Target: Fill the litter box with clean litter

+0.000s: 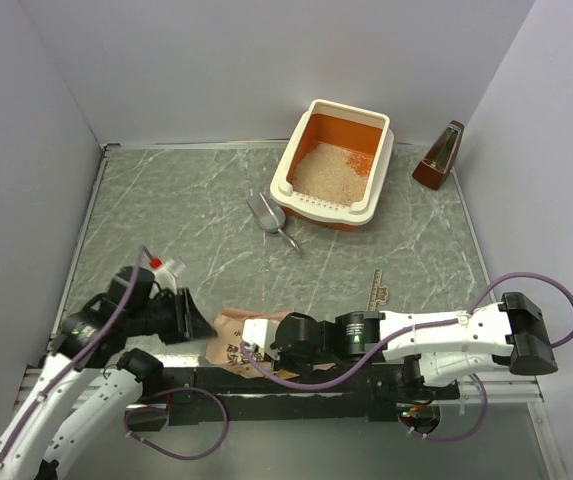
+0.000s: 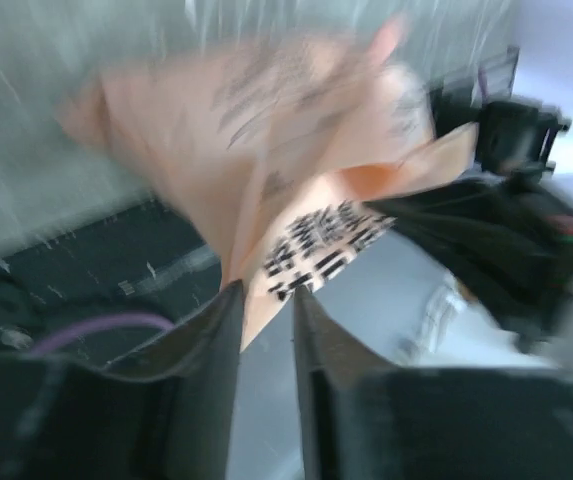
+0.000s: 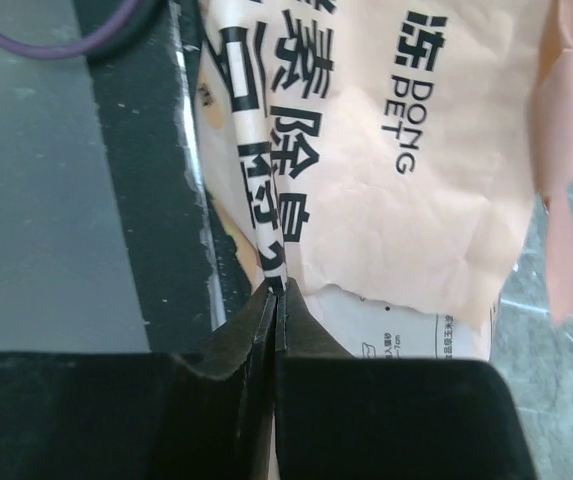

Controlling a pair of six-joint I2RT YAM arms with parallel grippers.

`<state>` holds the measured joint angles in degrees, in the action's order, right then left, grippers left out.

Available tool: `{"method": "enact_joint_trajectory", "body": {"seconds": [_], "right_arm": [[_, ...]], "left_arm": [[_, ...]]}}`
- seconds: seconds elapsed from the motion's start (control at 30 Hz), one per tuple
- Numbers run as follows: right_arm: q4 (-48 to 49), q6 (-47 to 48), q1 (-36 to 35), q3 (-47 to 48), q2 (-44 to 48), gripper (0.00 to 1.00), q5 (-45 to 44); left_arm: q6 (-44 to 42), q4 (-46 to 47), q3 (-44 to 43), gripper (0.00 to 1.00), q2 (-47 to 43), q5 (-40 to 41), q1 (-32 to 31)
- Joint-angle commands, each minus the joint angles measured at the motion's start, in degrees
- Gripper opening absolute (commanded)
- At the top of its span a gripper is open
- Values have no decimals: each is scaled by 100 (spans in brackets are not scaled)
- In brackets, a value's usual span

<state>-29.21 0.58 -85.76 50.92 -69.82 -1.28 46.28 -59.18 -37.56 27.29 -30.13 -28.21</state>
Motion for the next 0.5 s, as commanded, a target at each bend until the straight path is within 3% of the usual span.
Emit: {"method": "enact_joint_trajectory", "body": {"seconds": [0.0, 0.1, 0.27, 0.47], "right_arm": [[-612, -40, 67, 94, -50, 0, -303], [-787, 38, 392, 182, 48, 0, -13], [-1060, 380, 1121, 515, 327, 0, 548], [-1007, 1541, 1640, 823, 900, 0, 1295]], "left_arm": [[-865, -103, -1714, 41, 119, 1455, 17], [-1498, 518, -2080, 56, -117, 1634, 17], [-1886, 1785, -1440, 57, -172, 327, 17], [-2080, 2901, -868, 58, -118, -211, 17]]}}
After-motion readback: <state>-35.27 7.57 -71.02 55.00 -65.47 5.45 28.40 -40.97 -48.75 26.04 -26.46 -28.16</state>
